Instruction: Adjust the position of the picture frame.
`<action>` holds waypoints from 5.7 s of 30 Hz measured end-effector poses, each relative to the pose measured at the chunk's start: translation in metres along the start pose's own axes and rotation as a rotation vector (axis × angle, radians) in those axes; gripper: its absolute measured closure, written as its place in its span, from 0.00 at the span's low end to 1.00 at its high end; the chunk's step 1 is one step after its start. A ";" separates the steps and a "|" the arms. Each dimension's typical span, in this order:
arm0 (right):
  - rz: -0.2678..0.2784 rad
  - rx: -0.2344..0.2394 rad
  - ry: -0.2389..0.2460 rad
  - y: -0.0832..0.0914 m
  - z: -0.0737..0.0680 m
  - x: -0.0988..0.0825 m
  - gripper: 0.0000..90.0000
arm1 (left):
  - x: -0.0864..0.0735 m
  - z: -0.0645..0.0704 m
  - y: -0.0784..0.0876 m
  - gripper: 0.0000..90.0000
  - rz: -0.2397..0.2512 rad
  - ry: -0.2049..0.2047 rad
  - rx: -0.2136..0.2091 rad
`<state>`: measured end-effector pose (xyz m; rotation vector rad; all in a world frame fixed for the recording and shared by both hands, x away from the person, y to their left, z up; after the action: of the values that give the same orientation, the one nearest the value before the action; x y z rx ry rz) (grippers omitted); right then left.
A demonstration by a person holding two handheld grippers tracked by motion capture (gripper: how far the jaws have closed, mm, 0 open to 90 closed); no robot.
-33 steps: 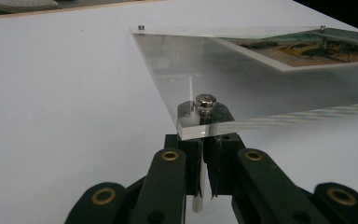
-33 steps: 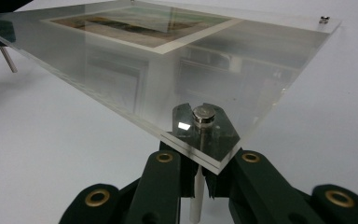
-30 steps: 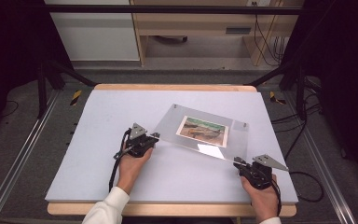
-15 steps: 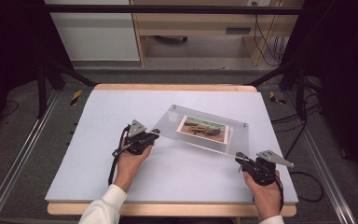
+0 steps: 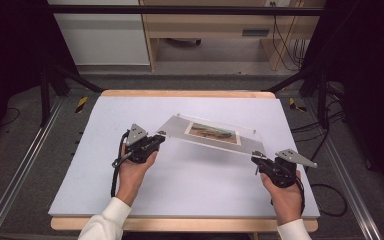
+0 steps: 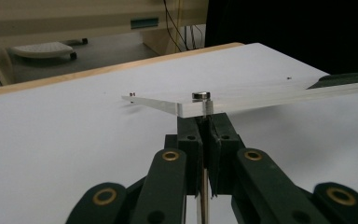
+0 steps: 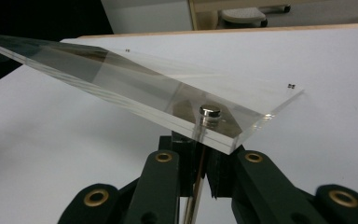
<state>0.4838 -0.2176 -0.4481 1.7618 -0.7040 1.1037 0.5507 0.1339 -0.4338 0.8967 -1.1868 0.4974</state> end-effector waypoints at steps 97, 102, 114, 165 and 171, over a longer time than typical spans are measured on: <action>-0.173 0.128 0.099 -0.071 -0.039 -0.029 0.94 | -0.079 -0.039 0.059 0.91 -0.183 -0.050 0.086; -0.197 0.128 0.107 -0.072 -0.039 -0.035 0.94 | -0.084 -0.039 0.058 0.91 -0.214 -0.059 0.085; -0.229 0.133 0.108 -0.074 -0.037 -0.042 0.93 | -0.090 -0.039 0.059 0.90 -0.249 -0.072 0.080; -0.126 0.168 0.052 -0.024 -0.020 -0.027 0.12 | -0.077 -0.047 0.082 0.05 -0.203 -0.038 0.043; -0.109 0.165 0.051 -0.023 -0.019 -0.024 0.12 | -0.072 -0.043 0.085 0.05 -0.191 -0.048 0.036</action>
<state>0.4847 -0.1907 -0.4756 1.8800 -0.4911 1.1549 0.4886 0.2258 -0.4778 1.0467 -1.1245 0.3451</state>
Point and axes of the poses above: each handheld gripper's, and its own axes: y roughly backward along the jaws, x roughly out of its top, z roughly to its right, the point moved 6 cm from there along -y, roughly forward along the jaws, and after that the axes turned 2 degrees about y, right-handed, at the moved point
